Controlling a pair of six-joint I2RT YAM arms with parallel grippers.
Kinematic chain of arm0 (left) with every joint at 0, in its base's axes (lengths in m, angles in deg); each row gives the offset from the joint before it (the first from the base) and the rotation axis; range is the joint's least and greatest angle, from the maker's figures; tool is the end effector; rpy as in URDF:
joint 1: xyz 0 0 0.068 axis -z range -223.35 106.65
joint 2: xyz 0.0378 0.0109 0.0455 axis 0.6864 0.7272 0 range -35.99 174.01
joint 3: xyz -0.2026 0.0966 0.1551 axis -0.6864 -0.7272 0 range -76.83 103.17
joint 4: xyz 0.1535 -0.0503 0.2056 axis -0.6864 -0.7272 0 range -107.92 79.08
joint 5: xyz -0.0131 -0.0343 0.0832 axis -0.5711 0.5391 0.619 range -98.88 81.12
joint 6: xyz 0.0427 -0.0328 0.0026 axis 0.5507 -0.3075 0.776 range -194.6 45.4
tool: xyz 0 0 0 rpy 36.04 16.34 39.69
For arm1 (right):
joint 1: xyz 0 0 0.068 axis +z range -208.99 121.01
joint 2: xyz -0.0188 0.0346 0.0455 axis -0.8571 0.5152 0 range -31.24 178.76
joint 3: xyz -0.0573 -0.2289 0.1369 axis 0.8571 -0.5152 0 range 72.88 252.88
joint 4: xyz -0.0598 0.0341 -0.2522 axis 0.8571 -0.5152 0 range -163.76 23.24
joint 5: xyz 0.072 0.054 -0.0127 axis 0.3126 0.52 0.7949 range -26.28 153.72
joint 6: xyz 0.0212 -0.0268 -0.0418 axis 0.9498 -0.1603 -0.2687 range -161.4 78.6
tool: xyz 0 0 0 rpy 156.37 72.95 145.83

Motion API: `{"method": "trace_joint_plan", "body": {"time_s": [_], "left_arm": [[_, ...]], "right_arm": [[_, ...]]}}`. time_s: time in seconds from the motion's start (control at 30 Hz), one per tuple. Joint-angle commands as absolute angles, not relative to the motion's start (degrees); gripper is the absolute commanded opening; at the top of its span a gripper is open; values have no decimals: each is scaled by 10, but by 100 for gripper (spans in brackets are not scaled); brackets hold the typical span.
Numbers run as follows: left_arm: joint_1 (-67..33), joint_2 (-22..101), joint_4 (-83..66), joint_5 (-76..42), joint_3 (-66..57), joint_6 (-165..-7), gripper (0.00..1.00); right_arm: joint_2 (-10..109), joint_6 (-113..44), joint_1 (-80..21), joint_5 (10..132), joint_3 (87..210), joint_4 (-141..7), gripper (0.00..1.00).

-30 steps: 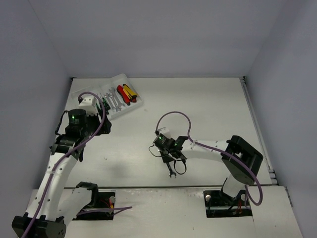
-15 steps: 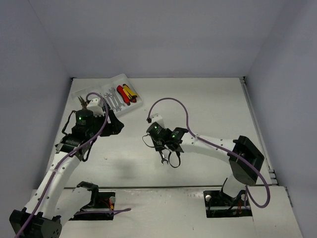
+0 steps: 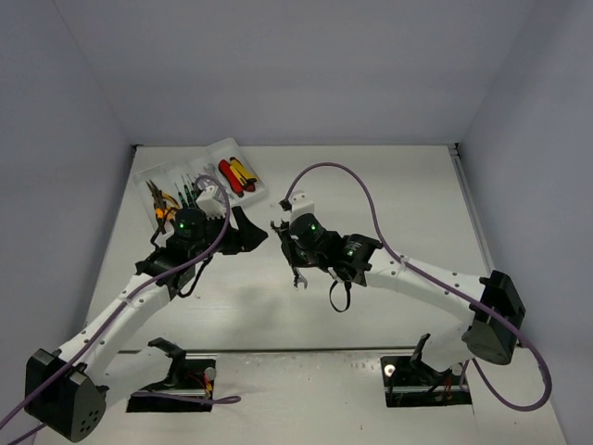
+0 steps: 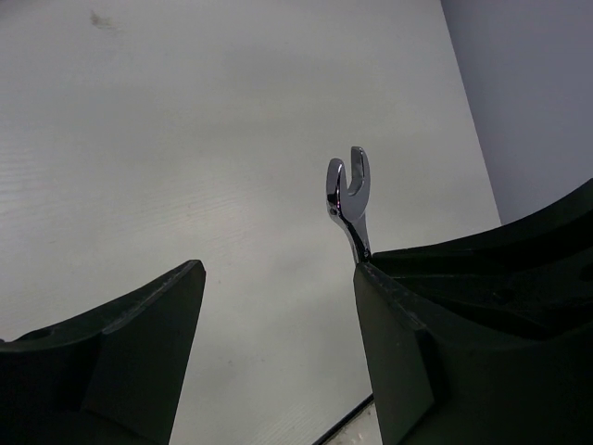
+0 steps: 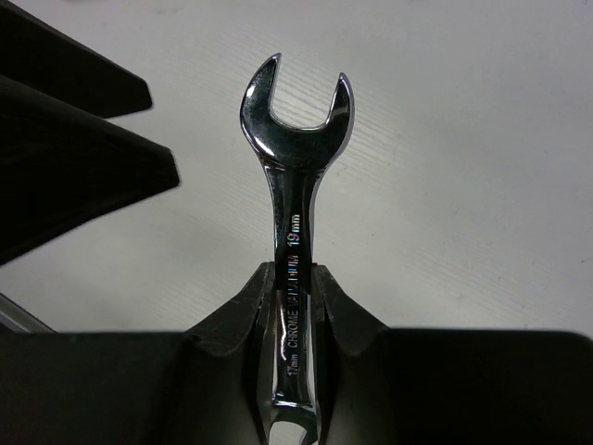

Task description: Sort the tools into containers

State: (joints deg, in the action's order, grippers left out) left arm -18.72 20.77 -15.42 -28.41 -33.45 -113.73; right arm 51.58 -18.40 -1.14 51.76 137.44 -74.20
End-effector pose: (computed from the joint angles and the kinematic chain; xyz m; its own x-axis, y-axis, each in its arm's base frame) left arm 0.2040 -0.1067 0.3029 -0.6469 -0.3577 -0.6735 0.3529 0.6425 -0.6802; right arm 0.1853 0.2810 0.3084 -0.4971 -0.0727 -0.8646 -0.5809 0.7682 0.2693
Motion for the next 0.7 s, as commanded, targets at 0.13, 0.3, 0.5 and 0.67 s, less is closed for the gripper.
{"method": "trace_joint_plan", "body": {"time_s": [0.13, 0.3, 0.5, 0.67], "left_arm": [[-133, 222, -43, -262, -316, -1170, 62], [-113, 228, -34, -241, -306, -1167, 62], [-106, 248, -28, -235, -307, -1174, 52], [-102, 258, -11, -229, -308, -1185, 33]], "right_arm": [[462, -183, -9, 535, 1368, -647, 0], [462, -176, -9, 548, 1364, -630, 0], [455, -171, -9, 554, 1356, -613, 0], [451, -169, -9, 560, 1350, -597, 0]]}}
